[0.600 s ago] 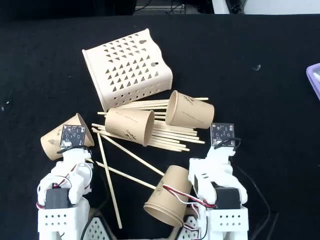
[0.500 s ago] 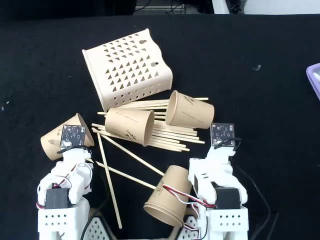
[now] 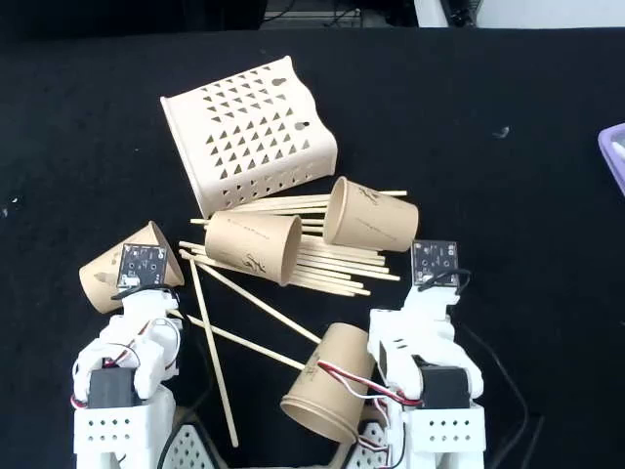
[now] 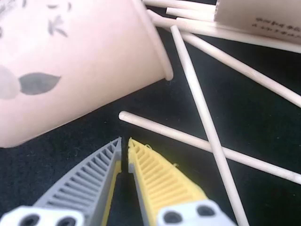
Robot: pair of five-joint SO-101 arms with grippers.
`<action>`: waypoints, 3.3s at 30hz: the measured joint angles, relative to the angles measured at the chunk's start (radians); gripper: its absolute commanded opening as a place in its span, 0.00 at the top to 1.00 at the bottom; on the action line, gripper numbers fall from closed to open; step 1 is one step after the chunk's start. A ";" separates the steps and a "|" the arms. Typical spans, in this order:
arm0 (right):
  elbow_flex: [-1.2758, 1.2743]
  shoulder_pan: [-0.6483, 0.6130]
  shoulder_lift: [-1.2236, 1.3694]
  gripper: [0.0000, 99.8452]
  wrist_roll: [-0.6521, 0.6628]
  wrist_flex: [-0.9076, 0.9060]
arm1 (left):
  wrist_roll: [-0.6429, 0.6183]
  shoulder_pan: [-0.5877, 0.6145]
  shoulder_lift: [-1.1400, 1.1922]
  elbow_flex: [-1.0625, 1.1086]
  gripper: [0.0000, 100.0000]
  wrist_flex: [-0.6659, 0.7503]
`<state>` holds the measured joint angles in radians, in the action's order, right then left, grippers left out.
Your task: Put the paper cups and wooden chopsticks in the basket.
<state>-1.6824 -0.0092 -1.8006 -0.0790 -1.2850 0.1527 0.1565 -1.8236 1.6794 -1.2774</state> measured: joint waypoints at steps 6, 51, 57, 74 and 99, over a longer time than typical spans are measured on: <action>0.000 0.000 0.000 0.99 0.000 0.000 | 0.000 0.000 0.000 0.000 0.97 0.000; 0.000 0.000 0.000 0.99 0.000 0.000 | 0.000 0.000 0.000 0.000 0.97 0.000; 0.000 0.000 0.000 0.99 0.000 0.000 | 0.000 0.000 0.000 0.000 0.97 0.000; 0.000 0.000 0.000 0.99 -0.005 0.000 | 0.000 0.000 0.000 0.000 0.97 0.000; 0.755 -0.011 0.029 0.81 0.256 0.302 | 0.150 0.000 0.000 0.000 0.97 0.068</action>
<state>-0.9275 -0.0199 -1.7714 0.1772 -0.9828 0.3030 0.1565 -1.8236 1.6794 -1.2098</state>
